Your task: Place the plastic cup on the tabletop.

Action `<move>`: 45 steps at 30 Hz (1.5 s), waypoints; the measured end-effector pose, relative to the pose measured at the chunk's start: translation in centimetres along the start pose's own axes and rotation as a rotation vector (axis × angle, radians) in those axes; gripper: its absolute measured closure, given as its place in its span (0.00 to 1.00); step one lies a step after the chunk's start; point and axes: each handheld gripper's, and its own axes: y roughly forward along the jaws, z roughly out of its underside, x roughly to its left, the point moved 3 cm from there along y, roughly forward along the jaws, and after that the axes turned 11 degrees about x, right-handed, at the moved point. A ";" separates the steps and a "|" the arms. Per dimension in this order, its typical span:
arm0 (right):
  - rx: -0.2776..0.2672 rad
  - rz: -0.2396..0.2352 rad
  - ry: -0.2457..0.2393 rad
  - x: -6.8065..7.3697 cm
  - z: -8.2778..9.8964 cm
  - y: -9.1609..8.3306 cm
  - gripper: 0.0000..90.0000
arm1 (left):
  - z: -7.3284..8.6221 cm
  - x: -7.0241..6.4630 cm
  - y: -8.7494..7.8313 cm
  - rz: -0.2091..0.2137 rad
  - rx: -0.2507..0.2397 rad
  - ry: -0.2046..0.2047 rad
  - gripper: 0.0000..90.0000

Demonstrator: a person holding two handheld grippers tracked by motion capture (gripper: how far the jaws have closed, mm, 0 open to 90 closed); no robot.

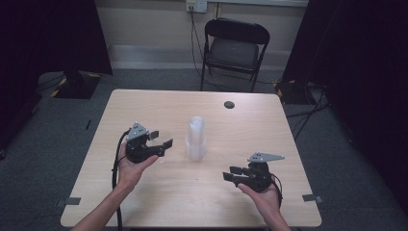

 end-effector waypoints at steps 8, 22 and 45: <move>0.020 0.016 -0.006 -0.6 0.4 0.0 0.62 | -0.6 1.7 2.0 -0.061 0.020 0.029 0.36; -0.035 0.007 0.002 -1.1 0.6 -0.4 0.62 | -1.9 3.8 4.3 -0.135 -0.021 -0.002 0.36; -0.036 0.009 -0.003 -1.5 0.9 -0.6 0.64 | -0.7 3.6 7.4 -0.123 0.004 -0.026 0.32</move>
